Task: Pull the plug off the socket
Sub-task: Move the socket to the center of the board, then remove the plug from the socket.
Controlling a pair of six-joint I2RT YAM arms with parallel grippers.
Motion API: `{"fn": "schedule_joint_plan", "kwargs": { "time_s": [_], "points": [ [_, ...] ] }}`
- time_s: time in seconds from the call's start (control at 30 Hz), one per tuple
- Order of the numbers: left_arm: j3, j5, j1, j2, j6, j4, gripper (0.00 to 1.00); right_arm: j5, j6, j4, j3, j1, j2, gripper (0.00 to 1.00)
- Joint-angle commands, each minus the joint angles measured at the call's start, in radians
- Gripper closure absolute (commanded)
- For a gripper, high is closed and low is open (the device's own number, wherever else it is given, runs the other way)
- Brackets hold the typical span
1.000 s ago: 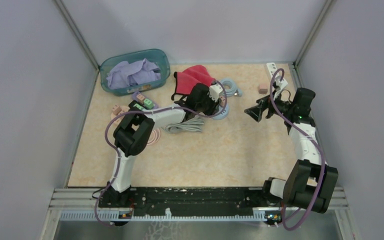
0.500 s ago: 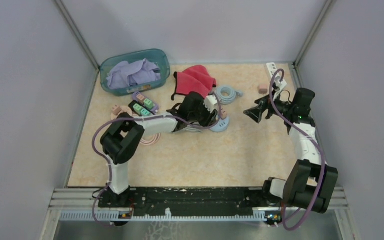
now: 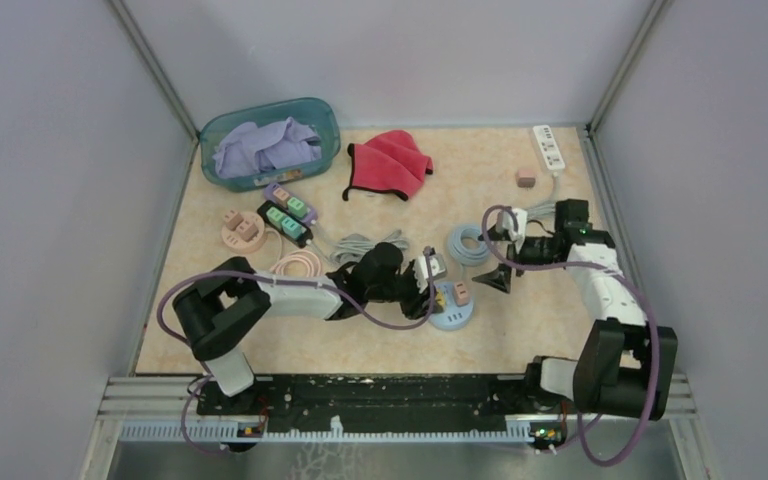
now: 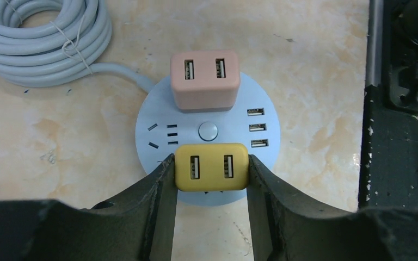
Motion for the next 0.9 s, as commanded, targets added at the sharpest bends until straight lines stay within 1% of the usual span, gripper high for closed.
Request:
{"fn": "schedule_joint_plan", "kwargs": {
  "time_s": [0.0, 0.07, 0.13, 0.23, 0.33, 0.47, 0.7, 0.87],
  "points": [
    [-0.024, 0.068, -0.044, 0.005, 0.066, 0.174, 1.0, 0.039, -0.535, -0.303, 0.035, 0.049, 0.051, 0.01],
    [-0.029, 0.049, -0.057, 0.02, 0.091, 0.189, 1.0, 0.065, -0.684, -0.399, 0.039, 0.054, 0.085, 0.01],
    [-0.033, 0.033, -0.065, 0.027, 0.106, 0.194, 1.0, 0.085, -0.792, -0.485, 0.052, 0.056, 0.121, 0.02],
    [-0.046, 0.015, -0.074, 0.028, 0.123, 0.211, 1.0, 0.112, -0.858, -0.545, 0.066, 0.068, 0.166, 0.05],
    [-0.05, -0.003, -0.08, 0.031, 0.132, 0.222, 1.0, 0.152, -0.857, -0.534, 0.059, 0.099, 0.194, 0.07],
    [-0.049, -0.015, -0.091, 0.036, 0.141, 0.221, 1.0, 0.182, -0.793, -0.476, 0.045, 0.137, 0.202, 0.11],
    [-0.048, -0.02, -0.093, 0.041, 0.145, 0.221, 1.0, 0.236, -0.747, -0.405, 0.023, 0.177, 0.213, 0.23],
    [-0.048, -0.019, -0.093, 0.042, 0.146, 0.222, 1.0, 0.279, -0.706, -0.365, 0.013, 0.211, 0.219, 0.29]
  ]
}}
